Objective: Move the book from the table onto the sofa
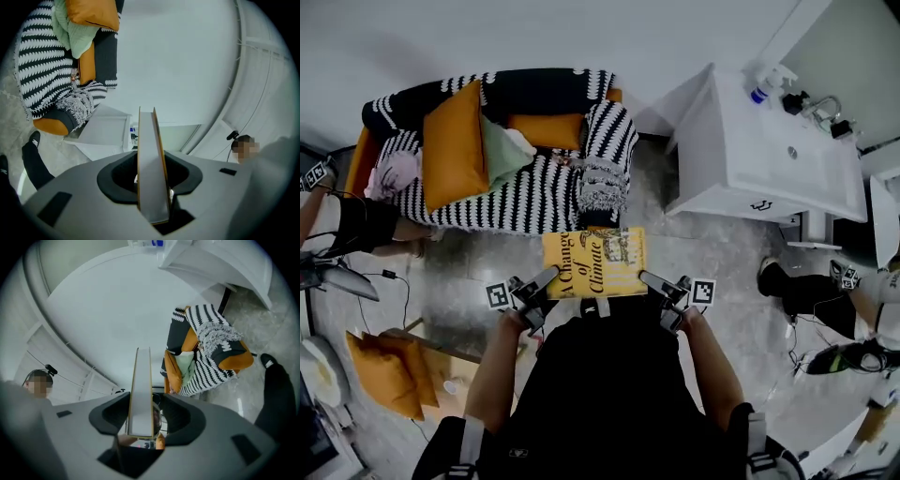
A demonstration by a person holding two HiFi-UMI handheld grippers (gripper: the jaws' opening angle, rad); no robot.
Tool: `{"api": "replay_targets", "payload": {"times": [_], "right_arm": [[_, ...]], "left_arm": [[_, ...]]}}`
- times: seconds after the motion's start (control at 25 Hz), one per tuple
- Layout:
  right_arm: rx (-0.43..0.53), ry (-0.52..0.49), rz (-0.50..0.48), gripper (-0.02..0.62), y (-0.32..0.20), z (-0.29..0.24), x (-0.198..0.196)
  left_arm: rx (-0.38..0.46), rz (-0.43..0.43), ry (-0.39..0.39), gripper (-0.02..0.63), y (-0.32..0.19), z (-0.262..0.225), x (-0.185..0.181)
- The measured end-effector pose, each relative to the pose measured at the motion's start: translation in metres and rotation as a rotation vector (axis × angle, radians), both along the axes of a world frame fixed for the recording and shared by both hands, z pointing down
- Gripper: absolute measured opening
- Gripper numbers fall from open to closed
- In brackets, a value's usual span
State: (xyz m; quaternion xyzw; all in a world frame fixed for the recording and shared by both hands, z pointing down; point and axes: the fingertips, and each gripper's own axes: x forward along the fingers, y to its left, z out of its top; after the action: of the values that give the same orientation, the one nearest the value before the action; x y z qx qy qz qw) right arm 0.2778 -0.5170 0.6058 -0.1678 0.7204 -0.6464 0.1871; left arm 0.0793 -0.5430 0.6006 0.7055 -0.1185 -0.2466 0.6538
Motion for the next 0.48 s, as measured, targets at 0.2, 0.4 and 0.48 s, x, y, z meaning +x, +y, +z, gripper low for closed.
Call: {"api": "replay_targets", "payload": {"times": [0.2, 0.4, 0.48], "right_arm": [[0.017, -0.026, -0.078, 0.155, -0.038, -0.007, -0.002], [-0.027, -0.013, -0.142, 0.152, -0.113, 0.006, 0.017], [-0.047, 0.003, -0.166, 0.152, -0.133, 0.011, 0.021]], "left_arm": [[0.007, -0.011, -0.015, 0.149, -0.034, -0.003, 0.013], [-0.037, -0.068, -0.053, 0.150, -0.100, 0.007, 0.032], [-0.071, -0.114, -0.072, 0.150, -0.121, 0.015, 0.035]]}}
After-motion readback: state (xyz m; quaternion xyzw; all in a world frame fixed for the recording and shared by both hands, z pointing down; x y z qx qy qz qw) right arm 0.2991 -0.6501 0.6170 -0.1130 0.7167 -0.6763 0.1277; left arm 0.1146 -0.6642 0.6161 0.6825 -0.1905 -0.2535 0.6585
